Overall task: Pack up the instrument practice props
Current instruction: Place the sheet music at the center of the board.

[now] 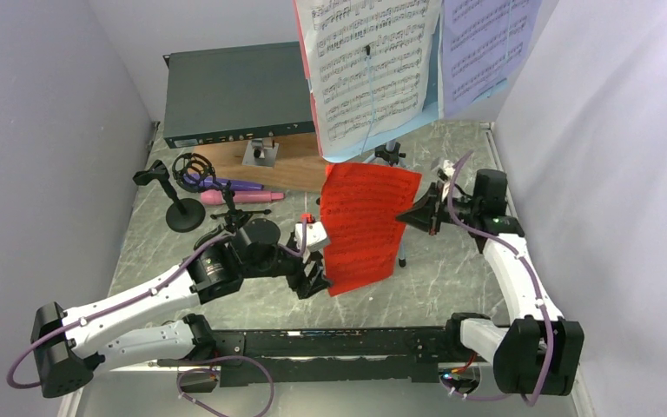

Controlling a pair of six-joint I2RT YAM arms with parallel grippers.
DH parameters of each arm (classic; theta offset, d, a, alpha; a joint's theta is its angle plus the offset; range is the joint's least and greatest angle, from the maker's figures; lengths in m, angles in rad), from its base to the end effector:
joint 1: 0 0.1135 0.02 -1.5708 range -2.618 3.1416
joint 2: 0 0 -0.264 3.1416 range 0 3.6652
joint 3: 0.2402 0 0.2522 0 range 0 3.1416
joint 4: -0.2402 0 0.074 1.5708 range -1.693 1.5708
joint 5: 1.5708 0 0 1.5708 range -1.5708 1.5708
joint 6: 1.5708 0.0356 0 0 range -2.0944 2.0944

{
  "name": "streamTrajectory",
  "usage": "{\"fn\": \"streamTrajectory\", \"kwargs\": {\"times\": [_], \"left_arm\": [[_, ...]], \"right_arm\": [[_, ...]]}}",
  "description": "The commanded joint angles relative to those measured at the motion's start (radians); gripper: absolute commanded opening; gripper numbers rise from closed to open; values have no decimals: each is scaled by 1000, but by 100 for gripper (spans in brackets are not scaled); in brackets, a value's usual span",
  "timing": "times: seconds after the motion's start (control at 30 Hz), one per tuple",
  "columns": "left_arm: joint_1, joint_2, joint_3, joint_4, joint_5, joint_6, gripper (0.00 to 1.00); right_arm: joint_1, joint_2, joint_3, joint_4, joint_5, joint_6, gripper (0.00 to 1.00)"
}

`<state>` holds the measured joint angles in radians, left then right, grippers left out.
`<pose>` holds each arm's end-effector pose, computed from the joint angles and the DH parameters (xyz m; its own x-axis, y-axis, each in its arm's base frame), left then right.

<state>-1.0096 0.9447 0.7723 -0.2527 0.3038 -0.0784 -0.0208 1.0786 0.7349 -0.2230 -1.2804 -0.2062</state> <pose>0.1056 -0.1879 0.3000 -0.2934 0.3264 -0.8985 0.9328 0.3036 -0.1943 0.2178 0.0296 0.2749 -0.3611 -0.0511 -0.9311 -0.8951 0.2990 0.3307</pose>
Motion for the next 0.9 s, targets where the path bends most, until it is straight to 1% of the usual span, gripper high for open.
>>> {"fn": "streamTrajectory", "kwargs": {"times": [0.0, 0.03, 0.07, 0.1, 0.17, 0.2, 0.27, 0.37, 0.47, 0.57, 0.7, 0.87], "left_arm": [[-3, -34, 28, -57, -228, 19, 87], [-4, -41, 36, -72, -269, 34, 94], [-4, -49, 44, -78, -297, 45, 99], [-3, -51, 54, -83, -353, 52, 99], [-4, -35, 105, -125, -354, 96, 99], [-3, -19, 135, -154, -348, 117, 100], [-3, 19, 189, -221, -338, 151, 100], [-3, 74, 237, -311, -341, 204, 99], [-3, 100, 226, -322, -361, 228, 99], [-4, 106, 212, -313, -358, 222, 100], [-3, 82, 211, -326, -372, 215, 99], [-3, 31, 179, -308, -391, 212, 99]], "right_arm": [[-93, -25, 151, -325, 90, -329, 0], [-118, -22, 183, -396, 122, -420, 0], [-146, -17, 214, -464, 147, -481, 0], [-176, -11, 239, -526, 177, -526, 0], [-233, 3, 289, -614, 229, -596, 0], [-262, 5, 298, -632, 259, -604, 0], [-322, 9, 300, -616, 325, -575, 0], [-412, 28, 288, -535, 452, -508, 0], [-451, 63, 263, -411, 582, -426, 0], [-452, 102, 230, -252, 705, -341, 0], [-441, 179, 215, -47, 825, -228, 0], [-371, 360, 279, 90, 995, -179, 0]]}}
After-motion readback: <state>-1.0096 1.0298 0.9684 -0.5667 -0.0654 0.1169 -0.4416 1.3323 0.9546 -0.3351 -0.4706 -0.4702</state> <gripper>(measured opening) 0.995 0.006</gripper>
